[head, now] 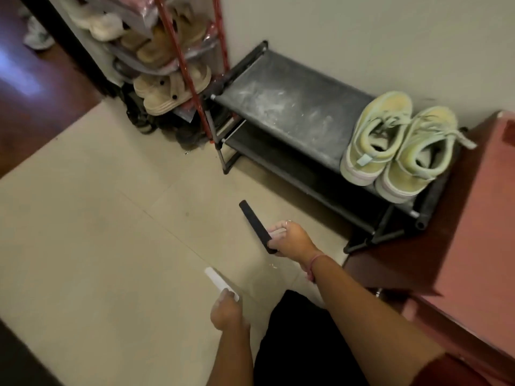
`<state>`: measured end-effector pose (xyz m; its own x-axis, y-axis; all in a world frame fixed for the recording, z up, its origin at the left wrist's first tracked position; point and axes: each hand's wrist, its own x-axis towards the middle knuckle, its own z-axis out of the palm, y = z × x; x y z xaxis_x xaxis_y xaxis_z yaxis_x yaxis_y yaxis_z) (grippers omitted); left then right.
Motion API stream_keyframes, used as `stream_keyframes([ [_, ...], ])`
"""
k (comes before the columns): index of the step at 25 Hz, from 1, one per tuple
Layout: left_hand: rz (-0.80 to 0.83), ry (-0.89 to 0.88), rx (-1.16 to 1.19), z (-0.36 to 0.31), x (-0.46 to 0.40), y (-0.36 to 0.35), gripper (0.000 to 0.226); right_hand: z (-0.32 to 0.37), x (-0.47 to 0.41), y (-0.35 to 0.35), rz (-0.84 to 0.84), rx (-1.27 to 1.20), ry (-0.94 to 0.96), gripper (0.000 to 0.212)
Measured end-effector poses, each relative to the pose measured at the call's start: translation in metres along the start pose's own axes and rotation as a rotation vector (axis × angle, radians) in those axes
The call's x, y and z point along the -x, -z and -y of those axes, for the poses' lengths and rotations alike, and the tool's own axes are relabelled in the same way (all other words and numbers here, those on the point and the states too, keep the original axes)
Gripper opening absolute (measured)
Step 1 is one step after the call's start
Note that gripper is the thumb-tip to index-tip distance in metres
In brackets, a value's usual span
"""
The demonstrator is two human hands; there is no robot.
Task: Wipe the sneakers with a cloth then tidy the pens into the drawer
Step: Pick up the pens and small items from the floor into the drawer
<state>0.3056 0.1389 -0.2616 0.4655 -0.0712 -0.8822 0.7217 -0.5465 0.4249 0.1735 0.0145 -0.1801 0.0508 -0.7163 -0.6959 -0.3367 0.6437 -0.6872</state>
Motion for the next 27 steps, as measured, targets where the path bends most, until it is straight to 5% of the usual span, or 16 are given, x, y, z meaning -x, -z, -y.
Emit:
stream_keyframes([
  [14,0.439,-0.455,0.18,-0.057,0.227,0.084,0.027,-0.012,0.286,0.116,-0.332,-0.465,0.285,0.017],
  [27,0.893,-0.342,0.123,-0.026,0.346,0.127,0.019,-0.133,0.413,0.163,-0.543,-0.863,0.36,0.021],
])
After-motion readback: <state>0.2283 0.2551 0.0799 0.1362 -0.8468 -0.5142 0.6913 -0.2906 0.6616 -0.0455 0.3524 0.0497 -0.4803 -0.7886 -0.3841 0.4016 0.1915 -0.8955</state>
